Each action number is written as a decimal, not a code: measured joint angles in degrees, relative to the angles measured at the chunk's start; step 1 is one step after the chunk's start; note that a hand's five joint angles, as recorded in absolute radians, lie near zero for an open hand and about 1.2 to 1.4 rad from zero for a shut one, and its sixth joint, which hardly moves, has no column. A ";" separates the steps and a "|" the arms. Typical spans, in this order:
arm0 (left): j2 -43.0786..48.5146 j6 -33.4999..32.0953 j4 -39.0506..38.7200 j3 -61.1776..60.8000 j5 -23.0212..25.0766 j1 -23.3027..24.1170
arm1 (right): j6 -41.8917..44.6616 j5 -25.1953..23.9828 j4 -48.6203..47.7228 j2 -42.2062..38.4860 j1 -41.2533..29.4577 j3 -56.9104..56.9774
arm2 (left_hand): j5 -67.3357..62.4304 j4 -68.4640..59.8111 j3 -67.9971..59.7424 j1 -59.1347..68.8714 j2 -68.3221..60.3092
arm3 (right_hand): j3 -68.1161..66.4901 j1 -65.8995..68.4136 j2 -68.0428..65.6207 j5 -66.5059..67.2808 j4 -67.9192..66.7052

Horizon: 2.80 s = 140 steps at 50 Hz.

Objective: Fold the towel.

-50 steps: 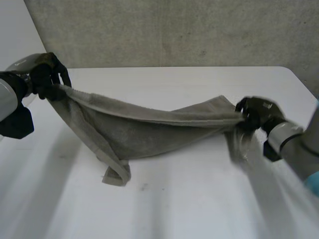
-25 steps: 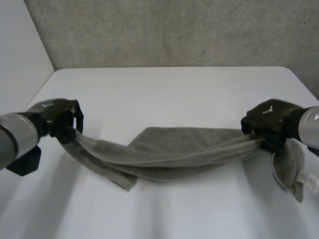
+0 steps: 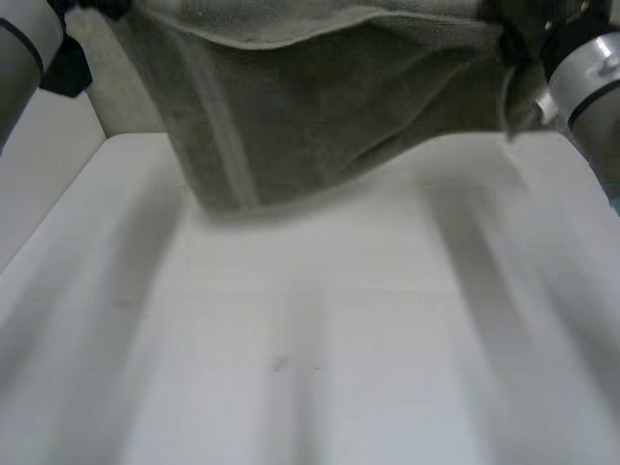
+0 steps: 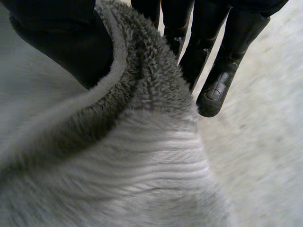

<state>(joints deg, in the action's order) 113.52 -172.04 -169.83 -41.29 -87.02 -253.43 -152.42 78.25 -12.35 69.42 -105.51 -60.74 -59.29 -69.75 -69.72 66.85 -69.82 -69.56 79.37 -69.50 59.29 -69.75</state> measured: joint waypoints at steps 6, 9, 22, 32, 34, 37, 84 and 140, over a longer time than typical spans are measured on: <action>-1.44 0.17 1.15 -15.53 0.09 -0.62 | -0.19 -3.76 13.00 -1.65 0.05 -4.35 | 0.00 0.00 0.00 0.00 0.00 | -0.04 0.00 0.00 0.03 0.00; -1.60 -0.17 1.14 -25.72 0.33 -0.85 | 0.97 -5.32 19.75 -4.60 0.13 -5.53 | 0.00 0.00 0.00 0.00 0.00 | -0.04 0.00 0.00 0.03 0.00; -0.38 -0.50 -3.78 -44.98 0.48 -0.77 | 6.22 -4.51 29.15 -18.13 1.33 -8.40 | 0.00 0.00 0.00 0.00 0.00 | 22.03 -25.20 21.98 -21.00 21.70; -2.84 -0.44 -4.67 -45.17 0.39 -1.41 | -9.26 -3.62 22.39 -12.29 5.71 -18.37 | 0.00 0.00 0.00 0.00 0.00 | 49.25 -56.80 49.05 -48.99 49.66; -3.31 -0.42 -4.66 -45.05 0.35 -1.85 | -11.92 -3.61 20.33 -10.41 6.74 -21.12 | 0.00 0.00 -0.01 0.00 0.00 | 49.71 -57.39 49.58 -49.50 50.04; -3.85 -0.40 -4.64 -45.03 0.30 -2.48 | -14.70 -3.57 17.06 -7.25 8.25 -25.91 | 0.00 0.00 0.00 0.00 0.00 | 50.63 -58.31 50.36 -50.38 50.82; -7.32 -0.22 -4.83 -49.45 0.45 -3.32 | -14.60 -5.19 5.69 14.88 16.18 -58.69 | 0.00 0.00 -0.01 0.00 0.00 | 34.42 -39.06 34.33 -34.36 34.63; -22.49 -13.83 11.62 -42.94 0.13 -4.62 | 10.45 -8.01 42.33 20.71 15.78 -16.42 | 0.00 0.00 0.00 0.00 0.00 | 0.04 0.34 -0.02 0.08 0.02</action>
<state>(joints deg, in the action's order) 91.04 -185.87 -158.21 -84.24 -86.89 -258.04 -141.97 70.24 29.98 90.13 -89.73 -77.16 -59.29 -69.76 -69.73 66.85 -69.82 -69.52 79.71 -69.52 59.36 -69.73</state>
